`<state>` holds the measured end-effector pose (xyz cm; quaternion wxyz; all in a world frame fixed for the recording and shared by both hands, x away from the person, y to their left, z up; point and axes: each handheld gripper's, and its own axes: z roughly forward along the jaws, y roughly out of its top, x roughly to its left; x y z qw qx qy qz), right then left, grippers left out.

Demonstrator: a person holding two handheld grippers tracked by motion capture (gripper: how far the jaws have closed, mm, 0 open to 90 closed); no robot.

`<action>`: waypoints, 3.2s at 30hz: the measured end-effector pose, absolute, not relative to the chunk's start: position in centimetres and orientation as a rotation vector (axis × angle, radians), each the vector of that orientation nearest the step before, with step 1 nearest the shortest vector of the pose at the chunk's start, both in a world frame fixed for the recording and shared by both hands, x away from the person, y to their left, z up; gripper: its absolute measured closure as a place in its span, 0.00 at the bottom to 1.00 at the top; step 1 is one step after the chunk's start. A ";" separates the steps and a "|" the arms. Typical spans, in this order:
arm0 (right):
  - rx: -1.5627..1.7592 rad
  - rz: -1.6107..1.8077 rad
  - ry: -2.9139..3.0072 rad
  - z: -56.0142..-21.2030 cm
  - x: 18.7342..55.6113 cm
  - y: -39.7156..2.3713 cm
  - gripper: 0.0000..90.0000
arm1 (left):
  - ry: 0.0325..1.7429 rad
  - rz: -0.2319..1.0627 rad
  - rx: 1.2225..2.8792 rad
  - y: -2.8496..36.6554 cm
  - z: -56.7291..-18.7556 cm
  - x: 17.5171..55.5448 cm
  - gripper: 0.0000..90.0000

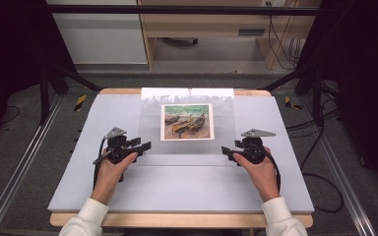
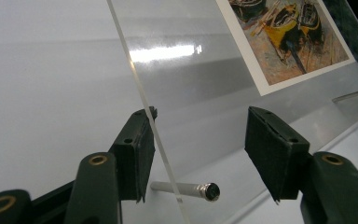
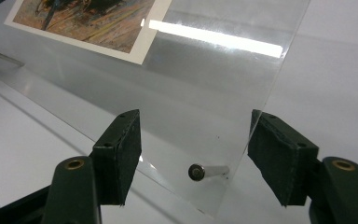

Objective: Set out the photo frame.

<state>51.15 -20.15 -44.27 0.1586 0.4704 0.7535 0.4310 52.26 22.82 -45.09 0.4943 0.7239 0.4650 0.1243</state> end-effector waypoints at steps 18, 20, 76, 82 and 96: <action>1.328 1.219 2.147 -44.3 50.1 -20.5 0.49 | 1.114 0.332 1.778 22.8 -45.0 51.2 0.52; 1.319 1.217 2.146 -44.4 50.0 -20.5 0.49 | 1.114 0.335 1.780 22.8 -45.0 51.1 0.52; 1.269 1.138 2.153 -44.9 47.5 -21.0 0.72 | 1.115 0.392 1.837 22.9 -45.3 48.5 0.66; 1.271 1.128 2.154 -44.9 47.3 -21.0 0.74 | 1.116 0.399 1.845 22.9 -45.3 48.3 0.67; 1.268 1.114 2.156 -45.0 47.0 -20.9 0.75 | 1.114 0.414 1.850 22.7 -45.5 47.9 0.68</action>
